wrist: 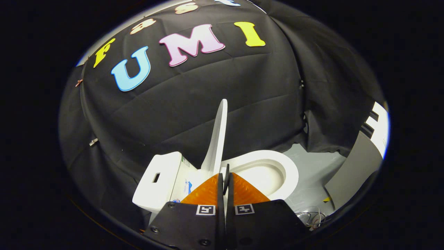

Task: Open the toilet lid.

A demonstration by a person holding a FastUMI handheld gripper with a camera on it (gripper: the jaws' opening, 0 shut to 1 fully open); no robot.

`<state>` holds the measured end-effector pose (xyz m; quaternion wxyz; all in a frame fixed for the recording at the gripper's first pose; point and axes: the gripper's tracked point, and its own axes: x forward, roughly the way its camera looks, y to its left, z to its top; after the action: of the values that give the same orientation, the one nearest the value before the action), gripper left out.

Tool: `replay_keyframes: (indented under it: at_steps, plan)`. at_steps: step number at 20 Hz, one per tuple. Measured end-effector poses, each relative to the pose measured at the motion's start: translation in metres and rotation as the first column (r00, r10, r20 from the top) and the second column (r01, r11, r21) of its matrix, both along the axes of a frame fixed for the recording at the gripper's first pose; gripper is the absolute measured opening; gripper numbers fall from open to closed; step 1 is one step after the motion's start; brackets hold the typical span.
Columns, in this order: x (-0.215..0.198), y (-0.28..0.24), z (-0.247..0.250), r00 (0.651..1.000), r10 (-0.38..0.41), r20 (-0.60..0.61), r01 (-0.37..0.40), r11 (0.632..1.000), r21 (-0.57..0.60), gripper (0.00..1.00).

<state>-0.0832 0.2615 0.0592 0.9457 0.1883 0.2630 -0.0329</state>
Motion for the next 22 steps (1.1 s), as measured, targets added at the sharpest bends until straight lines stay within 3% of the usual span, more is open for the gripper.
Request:
replay_keyframes:
  at_steps: [11,16,22]
  plan:
    - [0.006,0.11,0.042,0.998,0.051,0.039,-0.046,0.991,-0.128,0.07]
    - [0.007,0.142,0.046,0.998,0.006,0.069,0.006,0.984,-0.178,0.07]
    - [0.007,0.18,0.046,0.993,0.05,0.104,-0.021,0.964,-0.266,0.07]
